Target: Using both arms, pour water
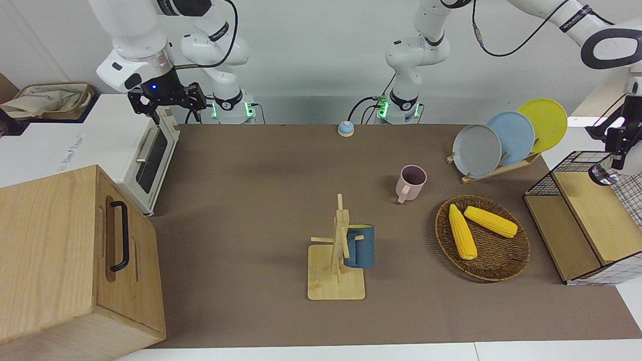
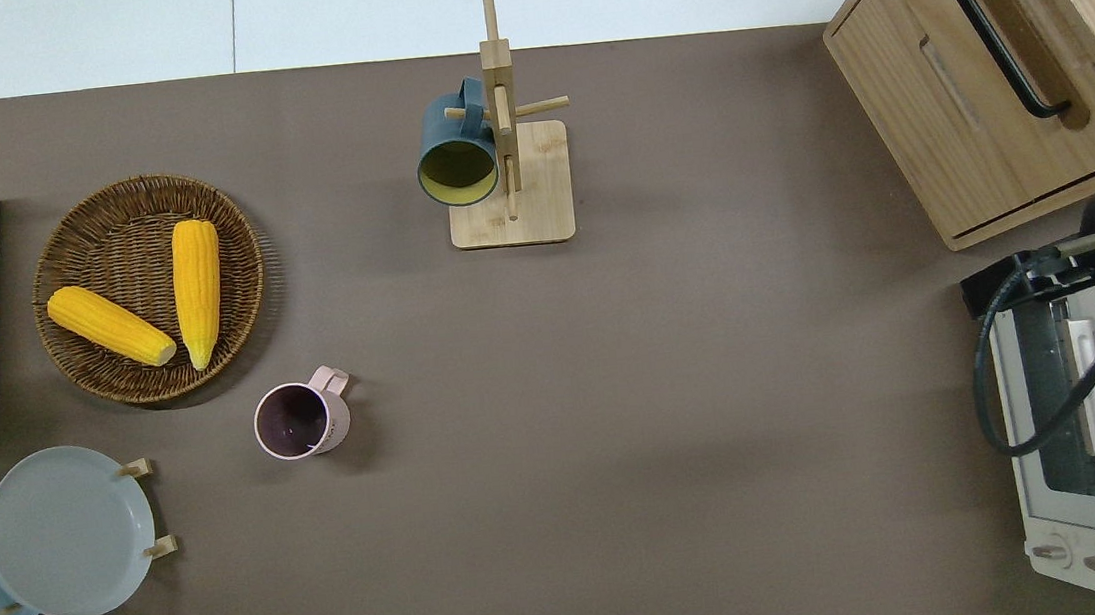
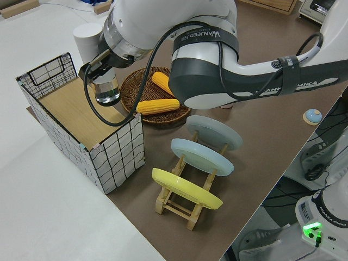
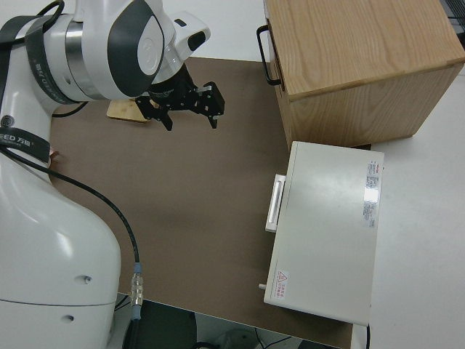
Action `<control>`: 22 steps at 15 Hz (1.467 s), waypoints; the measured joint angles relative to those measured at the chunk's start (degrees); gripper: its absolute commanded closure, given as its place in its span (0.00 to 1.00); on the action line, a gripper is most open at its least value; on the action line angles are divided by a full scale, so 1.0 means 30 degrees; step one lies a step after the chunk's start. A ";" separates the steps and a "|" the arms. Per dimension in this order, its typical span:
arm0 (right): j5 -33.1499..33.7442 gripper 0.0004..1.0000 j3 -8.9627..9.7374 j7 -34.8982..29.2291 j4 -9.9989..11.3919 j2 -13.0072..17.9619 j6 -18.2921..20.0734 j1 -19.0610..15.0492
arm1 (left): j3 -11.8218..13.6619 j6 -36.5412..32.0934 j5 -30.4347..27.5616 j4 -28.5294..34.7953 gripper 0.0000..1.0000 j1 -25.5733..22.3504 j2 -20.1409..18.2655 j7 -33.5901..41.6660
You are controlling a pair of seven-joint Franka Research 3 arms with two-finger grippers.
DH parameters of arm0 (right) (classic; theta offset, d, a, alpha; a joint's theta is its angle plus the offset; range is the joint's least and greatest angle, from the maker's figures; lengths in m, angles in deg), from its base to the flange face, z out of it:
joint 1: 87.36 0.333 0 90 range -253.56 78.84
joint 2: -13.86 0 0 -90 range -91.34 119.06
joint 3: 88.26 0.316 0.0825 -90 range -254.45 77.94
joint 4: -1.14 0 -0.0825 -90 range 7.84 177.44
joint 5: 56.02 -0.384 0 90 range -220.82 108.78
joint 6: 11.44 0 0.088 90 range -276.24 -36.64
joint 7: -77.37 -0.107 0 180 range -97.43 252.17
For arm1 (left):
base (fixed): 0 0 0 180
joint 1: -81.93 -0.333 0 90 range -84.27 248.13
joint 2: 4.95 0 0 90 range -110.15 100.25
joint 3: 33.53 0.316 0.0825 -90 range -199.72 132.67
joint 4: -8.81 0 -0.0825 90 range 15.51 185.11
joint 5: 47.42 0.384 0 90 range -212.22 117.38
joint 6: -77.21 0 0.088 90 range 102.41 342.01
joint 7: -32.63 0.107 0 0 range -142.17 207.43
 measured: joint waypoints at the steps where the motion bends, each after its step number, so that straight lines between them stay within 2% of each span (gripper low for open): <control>1: 0.0000 0.01 0.0000 0.0000 0.0000 0.0000 0.0000 0.0000 | -0.0015 -0.0013 -0.0409 -0.0240 1.00 -0.0123 0.0302 0.0265; 10: 0.0000 0.01 0.0000 0.0000 0.0000 0.0000 0.0000 0.0000 | -0.0083 -0.0026 -0.4190 -0.1673 1.00 -0.1655 0.2682 0.4305; 17: 0.0000 0.01 0.0000 0.0000 0.0000 0.0000 0.0000 0.0000 | -0.0205 0.0028 -0.5193 -0.1787 1.00 -0.1706 0.3318 0.5232; 22: 0.0000 0.01 0.0000 0.0000 0.0000 0.0000 0.0000 0.0000 | -0.0253 0.0273 -0.6697 -0.1803 1.00 -0.1712 0.3776 0.7440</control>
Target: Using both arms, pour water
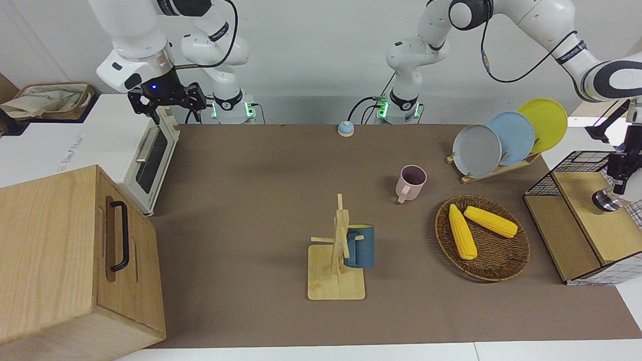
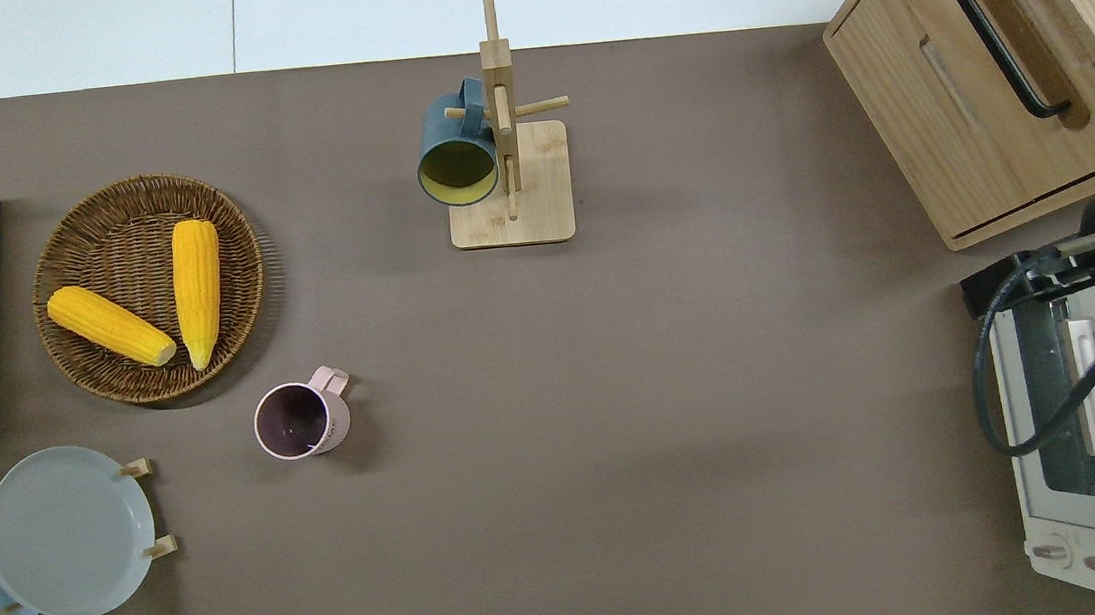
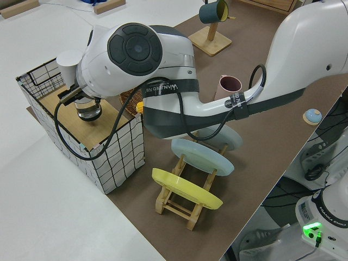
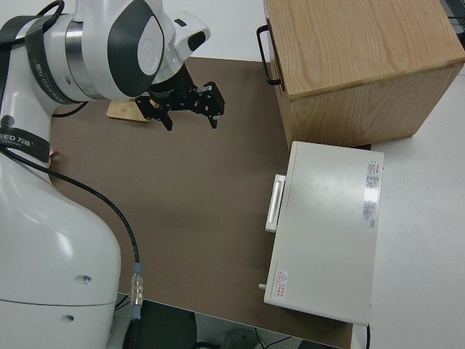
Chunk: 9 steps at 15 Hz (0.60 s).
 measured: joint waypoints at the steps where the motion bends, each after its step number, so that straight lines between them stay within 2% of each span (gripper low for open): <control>1: 0.0000 0.01 0.0000 0.0000 0.0000 0.0000 0.0000 0.0000 | 0.0005 0.0203 -0.0177 -0.0001 1.00 -0.0005 0.0098 0.0274; 9: 0.0000 0.01 0.0000 0.0000 0.0000 0.0000 0.0000 0.0000 | 0.0002 0.0976 -0.1301 0.0061 1.00 -0.0015 0.0522 0.0824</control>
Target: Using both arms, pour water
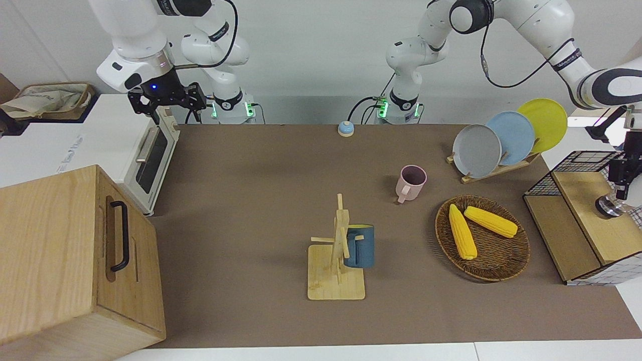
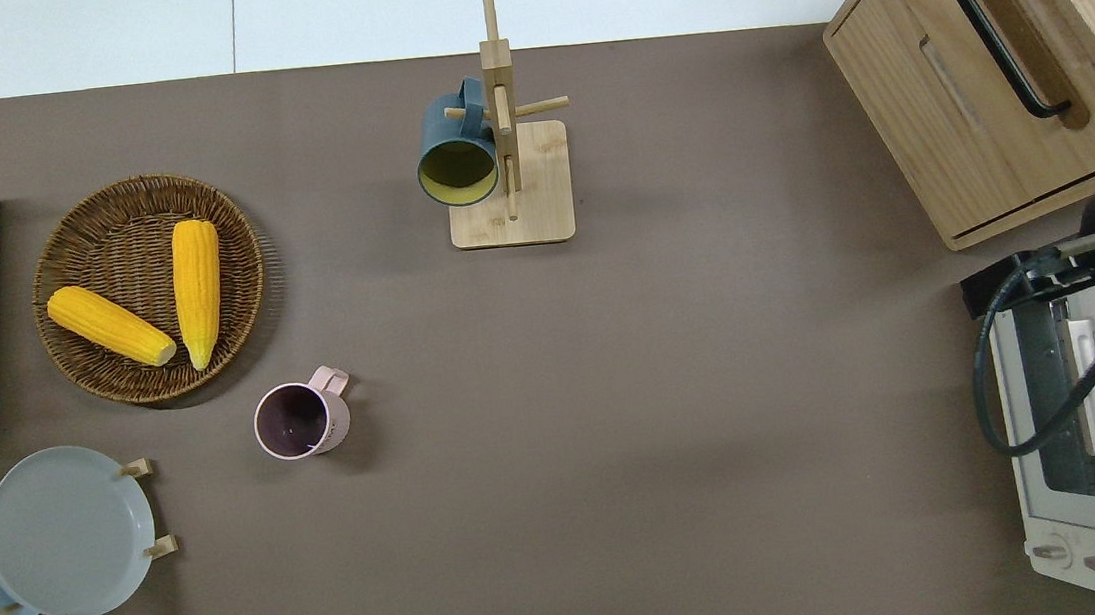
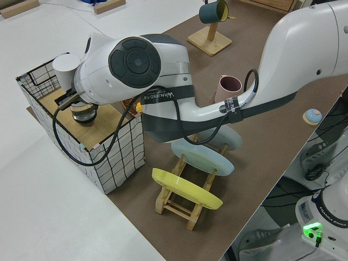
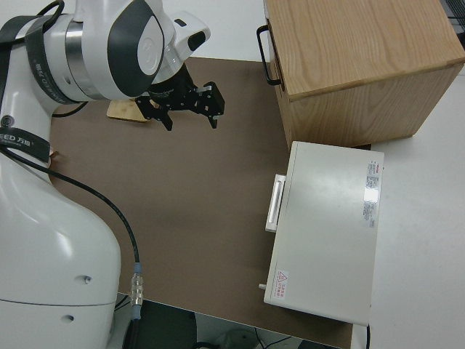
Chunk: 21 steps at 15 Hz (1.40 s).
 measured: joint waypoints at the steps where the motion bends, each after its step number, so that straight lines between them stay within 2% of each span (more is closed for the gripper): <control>1: 0.0000 0.01 0.0000 0.0000 0.0000 0.0000 0.0000 0.0000 | 0.0002 0.0007 -0.0261 0.0004 0.99 -0.0008 0.0078 0.0242; 7: 0.0000 0.01 0.0000 0.0000 0.0000 0.0000 0.0000 0.0000 | 0.0001 0.0083 -0.1038 0.0012 0.91 -0.0101 0.0362 0.1072; 8: 0.0000 0.01 0.0000 0.0000 0.0000 0.0000 0.0000 0.0000 | 0.0000 0.0083 -0.1053 0.0011 0.88 -0.0104 0.0366 0.1074; 9: 0.0000 0.01 0.0000 0.0000 0.0000 0.0000 0.0000 0.0000 | -0.0001 0.0083 -0.1062 0.0011 0.75 -0.0106 0.0366 0.1077; 10: 0.0000 0.01 0.0000 0.0000 0.0000 0.0000 0.0000 0.0000 | -0.0001 0.0083 -0.1068 0.0011 0.33 -0.0107 0.0367 0.1079; 11: 0.0000 0.01 0.0000 0.0000 0.0000 0.0000 0.0000 0.0000 | -0.0001 0.0083 -0.1075 0.0011 0.00 -0.0108 0.0368 0.1080; 21: 0.0000 0.01 0.0000 0.0000 -0.0126 0.0069 -0.0006 0.0000 | 0.0070 0.0122 -0.1644 -0.0037 0.00 -0.0162 0.0324 0.0850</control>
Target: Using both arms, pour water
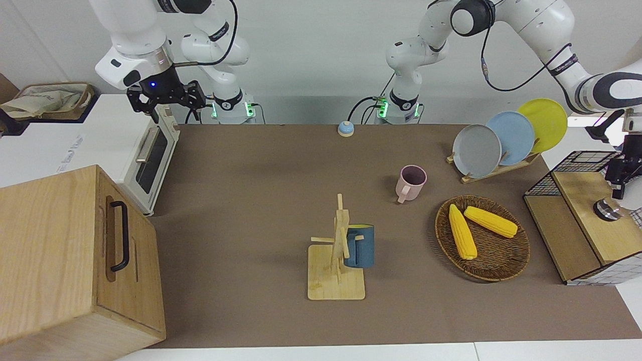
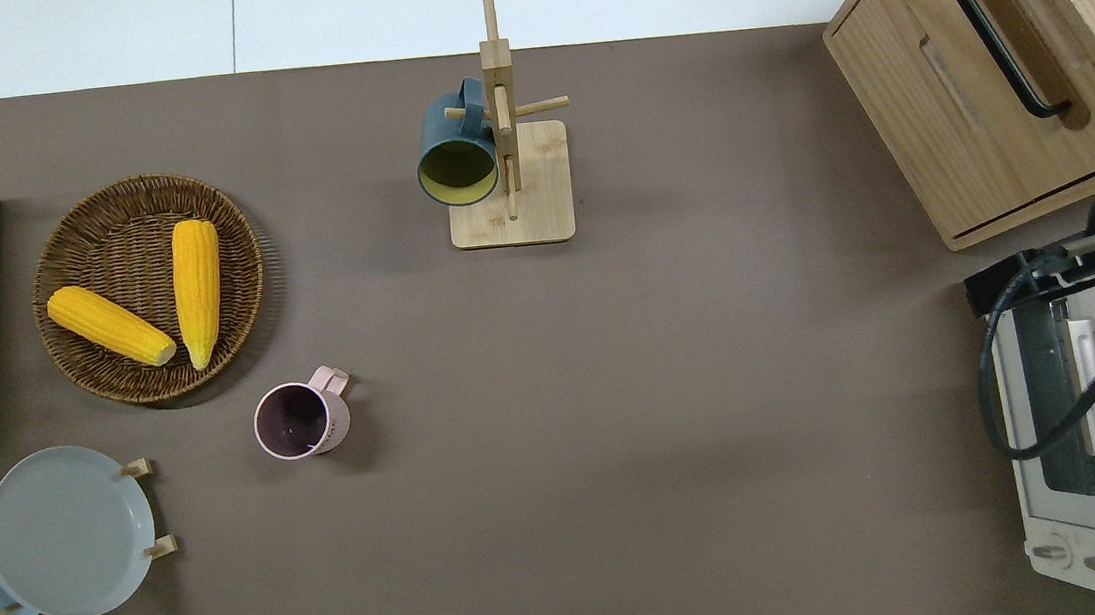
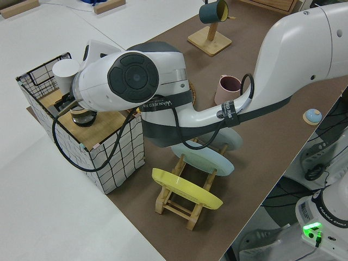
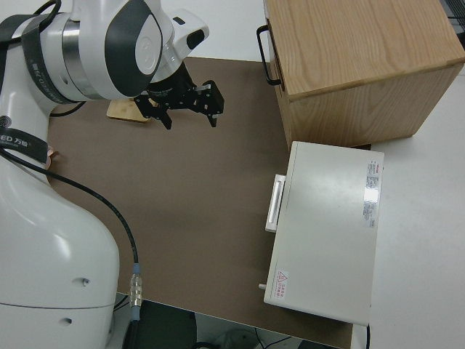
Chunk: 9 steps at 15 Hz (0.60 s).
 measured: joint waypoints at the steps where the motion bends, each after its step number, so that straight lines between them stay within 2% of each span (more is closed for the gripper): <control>1: 0.0000 0.01 0.0000 0.0000 -0.0001 0.0000 0.0000 0.0000 | 0.0063 -0.0175 0.0052 -0.0013 0.00 -0.0013 -0.0031 -0.0261; 4: 0.0000 0.01 0.0000 0.0000 -0.0002 0.0000 0.0000 0.0000 | 0.0348 -0.1020 0.1808 -0.0159 0.00 -0.0038 -0.0219 -0.1814; 9: 0.0000 0.01 0.0000 0.0000 -0.0003 0.0000 0.0000 0.0000 | 0.0575 -0.3351 0.6333 -0.0289 0.00 -0.0069 -0.1296 -0.4808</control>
